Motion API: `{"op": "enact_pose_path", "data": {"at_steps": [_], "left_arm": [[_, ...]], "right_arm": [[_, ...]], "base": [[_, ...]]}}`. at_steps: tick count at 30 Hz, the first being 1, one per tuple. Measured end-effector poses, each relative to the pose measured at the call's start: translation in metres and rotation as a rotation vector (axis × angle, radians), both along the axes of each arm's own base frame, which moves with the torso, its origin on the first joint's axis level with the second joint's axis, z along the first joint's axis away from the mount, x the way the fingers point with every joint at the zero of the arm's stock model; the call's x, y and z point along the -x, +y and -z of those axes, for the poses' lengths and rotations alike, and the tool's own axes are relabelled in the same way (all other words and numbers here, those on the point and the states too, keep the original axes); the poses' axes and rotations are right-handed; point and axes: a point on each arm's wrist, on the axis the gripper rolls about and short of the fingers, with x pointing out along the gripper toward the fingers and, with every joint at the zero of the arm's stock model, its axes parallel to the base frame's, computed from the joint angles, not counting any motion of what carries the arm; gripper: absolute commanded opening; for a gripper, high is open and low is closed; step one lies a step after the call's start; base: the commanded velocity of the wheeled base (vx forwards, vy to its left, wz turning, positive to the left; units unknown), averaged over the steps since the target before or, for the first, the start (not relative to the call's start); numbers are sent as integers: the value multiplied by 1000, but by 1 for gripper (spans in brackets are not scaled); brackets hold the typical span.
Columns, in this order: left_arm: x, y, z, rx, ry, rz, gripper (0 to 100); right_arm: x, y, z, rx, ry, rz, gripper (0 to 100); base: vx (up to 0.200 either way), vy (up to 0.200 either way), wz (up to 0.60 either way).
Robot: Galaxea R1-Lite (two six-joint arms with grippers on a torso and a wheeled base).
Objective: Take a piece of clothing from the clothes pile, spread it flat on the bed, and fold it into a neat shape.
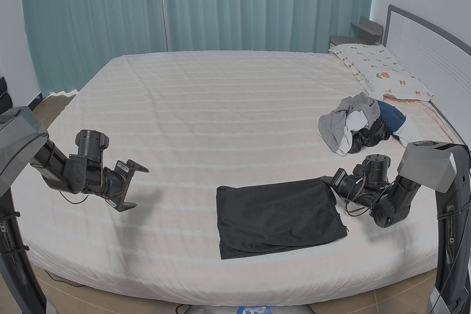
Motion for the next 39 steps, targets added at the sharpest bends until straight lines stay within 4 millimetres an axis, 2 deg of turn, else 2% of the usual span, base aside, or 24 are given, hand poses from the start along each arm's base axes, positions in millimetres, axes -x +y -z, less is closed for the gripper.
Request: {"op": "enact_pose_path", "data": {"at_steps": [14,15,27,31,39], "left_arm": [[0,0,0,0,1,1,100],[0,0,0,-1,1,1,100],[0,0,0,0,1,0,100],[0,0,0,0,1,1,100],[0,0,0,-2,1,4,100]], "right_arm": [[-7,-5,7,3,3,15,0],[-8,-5,7,3,3,15,100],[-2,-8,7,-9,-46,19,100],[14,-11,6,-10,-25,12,100],[52,-16,-10,13,3,-83,100]], "base": [[0,0,0],[0,0,0],[0,0,0],[0,0,0],[-50,0,0]]}}
